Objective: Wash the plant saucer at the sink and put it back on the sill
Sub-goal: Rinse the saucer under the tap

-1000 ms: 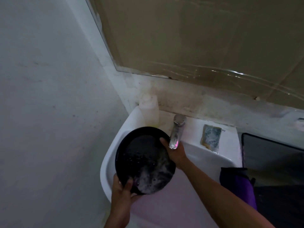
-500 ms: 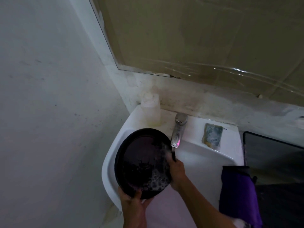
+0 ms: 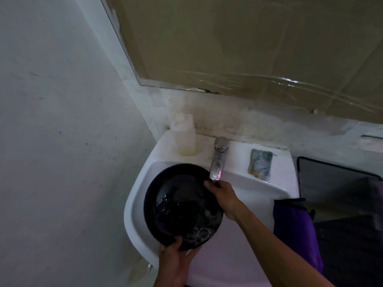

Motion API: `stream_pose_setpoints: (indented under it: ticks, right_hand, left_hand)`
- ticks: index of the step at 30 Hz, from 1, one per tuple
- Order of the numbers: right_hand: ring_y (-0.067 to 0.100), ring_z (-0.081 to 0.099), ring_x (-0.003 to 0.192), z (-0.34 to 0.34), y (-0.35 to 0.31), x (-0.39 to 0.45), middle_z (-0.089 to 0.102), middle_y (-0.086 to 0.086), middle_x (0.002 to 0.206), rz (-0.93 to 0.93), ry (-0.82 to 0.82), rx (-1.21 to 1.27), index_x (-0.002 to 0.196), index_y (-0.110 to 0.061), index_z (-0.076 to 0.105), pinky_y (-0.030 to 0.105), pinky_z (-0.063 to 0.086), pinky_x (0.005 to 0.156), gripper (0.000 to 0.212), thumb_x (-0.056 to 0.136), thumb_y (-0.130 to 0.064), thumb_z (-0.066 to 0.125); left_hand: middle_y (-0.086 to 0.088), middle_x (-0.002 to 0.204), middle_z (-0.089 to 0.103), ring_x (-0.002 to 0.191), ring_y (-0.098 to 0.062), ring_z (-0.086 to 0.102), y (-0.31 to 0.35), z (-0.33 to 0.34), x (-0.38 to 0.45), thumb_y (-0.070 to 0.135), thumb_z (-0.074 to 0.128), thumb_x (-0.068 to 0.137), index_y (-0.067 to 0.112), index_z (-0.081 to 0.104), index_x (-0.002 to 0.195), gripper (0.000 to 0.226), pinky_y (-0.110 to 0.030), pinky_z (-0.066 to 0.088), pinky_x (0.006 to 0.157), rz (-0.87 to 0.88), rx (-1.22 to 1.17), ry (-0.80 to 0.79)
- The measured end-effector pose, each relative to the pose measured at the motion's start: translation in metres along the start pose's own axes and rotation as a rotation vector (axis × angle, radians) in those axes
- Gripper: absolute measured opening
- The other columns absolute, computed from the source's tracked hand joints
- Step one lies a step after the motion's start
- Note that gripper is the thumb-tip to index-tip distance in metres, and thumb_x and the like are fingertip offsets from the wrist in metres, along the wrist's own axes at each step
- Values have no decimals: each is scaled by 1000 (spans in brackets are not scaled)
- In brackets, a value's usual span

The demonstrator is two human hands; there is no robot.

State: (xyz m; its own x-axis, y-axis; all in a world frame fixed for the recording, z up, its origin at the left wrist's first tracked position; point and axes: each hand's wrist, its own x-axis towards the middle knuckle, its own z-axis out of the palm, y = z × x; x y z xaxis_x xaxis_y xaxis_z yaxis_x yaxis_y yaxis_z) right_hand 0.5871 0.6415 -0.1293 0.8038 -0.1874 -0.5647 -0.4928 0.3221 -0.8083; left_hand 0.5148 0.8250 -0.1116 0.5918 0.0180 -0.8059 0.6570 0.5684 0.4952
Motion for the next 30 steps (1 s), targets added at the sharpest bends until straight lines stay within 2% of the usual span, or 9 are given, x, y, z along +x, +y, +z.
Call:
stream_pose_setpoints:
  ticks: [4, 7, 10, 14, 18, 21, 24, 27, 30]
  right_hand:
    - [6, 71, 85, -11, 5, -12, 75, -7, 95, -101, 79, -133, 90, -34, 71, 22, 57, 76, 15, 95, -31, 57]
    - [11, 69, 89, -21, 10, -19, 73, -4, 97, -128, 192, -179, 95, -31, 68, 27, 56, 79, 17, 96, -21, 54]
    - [15, 67, 87, -29, 14, -32, 72, -2, 94, -151, 270, -254, 94, -28, 68, 32, 54, 79, 18, 95, -20, 52]
    - [19, 67, 85, -34, 21, -54, 72, 1, 88, -142, 317, -290, 89, -20, 67, 37, 55, 78, 19, 94, -13, 51]
    - [17, 66, 82, -35, 22, -68, 71, 0, 87, -97, 387, -262, 88, -24, 65, 39, 58, 77, 18, 91, -13, 51]
    - [18, 68, 75, -36, 18, -73, 72, 3, 80, -77, 428, -257, 83, -21, 67, 36, 56, 68, 13, 90, -22, 55]
    - [18, 68, 72, -38, 13, -73, 72, 5, 77, -59, 440, -267, 80, -19, 69, 32, 55, 61, 24, 92, -36, 57]
    - [18, 68, 74, -39, 11, -72, 72, 4, 78, 12, 439, -232, 80, -17, 69, 33, 58, 60, 38, 92, -49, 53]
    - [15, 68, 77, -46, 10, -73, 71, 0, 82, 65, 458, -167, 80, -22, 68, 32, 58, 65, 38, 92, -53, 50]
  left_hand:
    - [-18, 130, 56, 105, -38, 58, -6, 9, 15, 2, 44, 100, 17, 47, 139, 42, -51, 52, 75, 32, 104, 106]
    - [-18, 119, 61, 97, -35, 62, -8, 16, 33, 12, 52, 98, 14, 52, 122, 24, -50, 57, 76, 113, 344, 242]
    - [-26, 127, 56, 108, -40, 60, -11, 20, 46, 14, 56, 96, 4, 41, 130, 38, -54, 52, 93, 179, 567, 311]
    - [-31, 138, 44, 120, -44, 52, -16, 29, 57, 22, 52, 98, 6, 21, 147, 60, -48, 45, 102, 292, 979, 214]
    - [-20, 161, 10, 146, -39, 18, -20, 56, 61, 50, 34, 100, 16, 1, 156, 73, -57, 23, 114, 348, 1582, 250]
    - [-17, 164, -9, 151, -36, -7, -28, 77, 63, 50, 19, 103, 22, -6, 156, 65, -64, 6, 116, 421, 1862, 135]
    - [-19, 162, -14, 149, -37, -14, -40, 105, 60, 58, 16, 100, 26, -4, 156, 67, -63, -4, 116, 301, 1827, -14]
    - [-17, 164, -8, 150, -37, -9, -59, 134, 51, 49, 18, 103, 21, -4, 156, 64, -61, -1, 118, 317, 1932, -231]
    - [-13, 164, -10, 150, -33, -12, -64, 141, 53, 42, 18, 104, 23, -6, 156, 60, -64, 1, 115, 419, 1921, -354]
